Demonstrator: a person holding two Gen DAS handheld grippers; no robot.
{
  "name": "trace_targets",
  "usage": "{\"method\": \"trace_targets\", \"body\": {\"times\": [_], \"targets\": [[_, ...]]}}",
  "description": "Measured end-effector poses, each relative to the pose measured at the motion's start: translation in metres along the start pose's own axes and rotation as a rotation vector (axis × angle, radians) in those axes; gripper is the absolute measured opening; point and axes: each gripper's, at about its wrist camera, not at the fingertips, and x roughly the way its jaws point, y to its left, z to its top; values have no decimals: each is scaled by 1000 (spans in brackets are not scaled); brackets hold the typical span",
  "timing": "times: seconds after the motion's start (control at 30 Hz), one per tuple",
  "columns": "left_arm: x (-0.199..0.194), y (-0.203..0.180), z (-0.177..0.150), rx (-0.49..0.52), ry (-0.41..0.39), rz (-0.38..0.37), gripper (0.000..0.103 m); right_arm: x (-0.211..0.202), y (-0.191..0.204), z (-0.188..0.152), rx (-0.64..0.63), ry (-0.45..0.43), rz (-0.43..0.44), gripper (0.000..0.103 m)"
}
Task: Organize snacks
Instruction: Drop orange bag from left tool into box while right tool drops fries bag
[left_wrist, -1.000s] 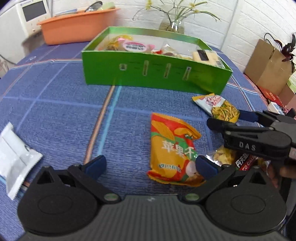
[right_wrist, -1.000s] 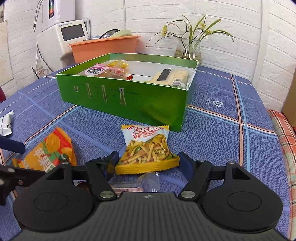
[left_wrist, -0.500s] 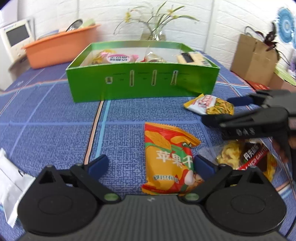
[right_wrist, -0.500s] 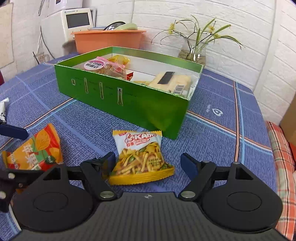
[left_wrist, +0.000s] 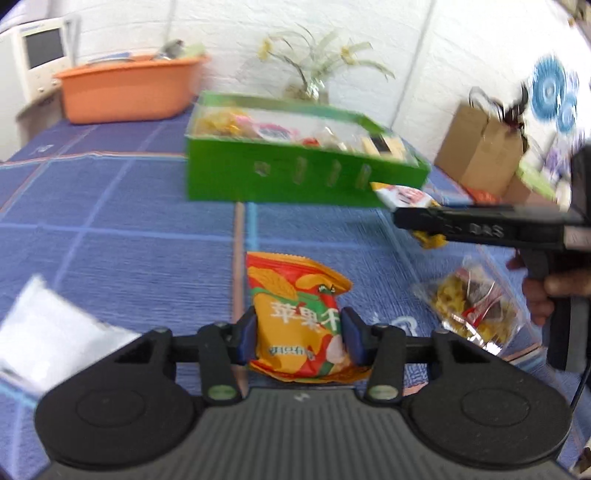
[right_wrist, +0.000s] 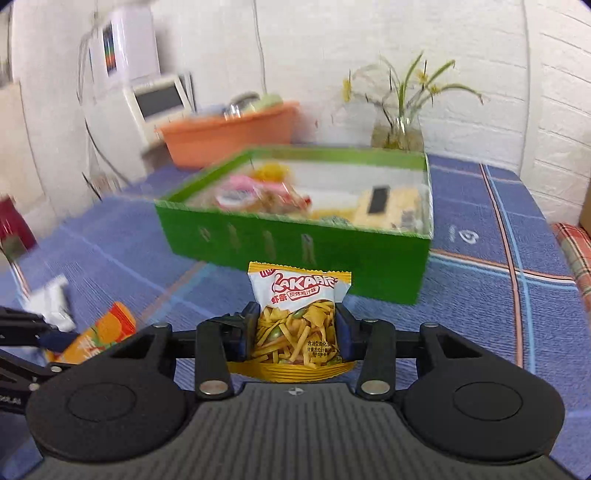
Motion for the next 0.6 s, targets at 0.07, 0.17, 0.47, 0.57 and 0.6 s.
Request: {"method": "trace_targets", "body": {"times": [0.07, 0.17, 0.47, 0.57, 0.6], "targets": [[-18, 11, 6, -21, -52, 6, 49, -12, 9, 1, 16, -49, 17, 73], [-42, 23, 20, -50, -145, 32, 47, -26, 22, 4, 27, -98, 26, 73], [-19, 18, 92, -10, -266, 21, 45, -38, 31, 52, 55, -309, 40, 73], [15, 11, 123, -55, -260, -18, 45, -32, 22, 61, 106, -378, 30, 73], [26, 8, 134, -80, -260, -36, 45, -31, 18, 61, 118, -413, 25, 73]]}}
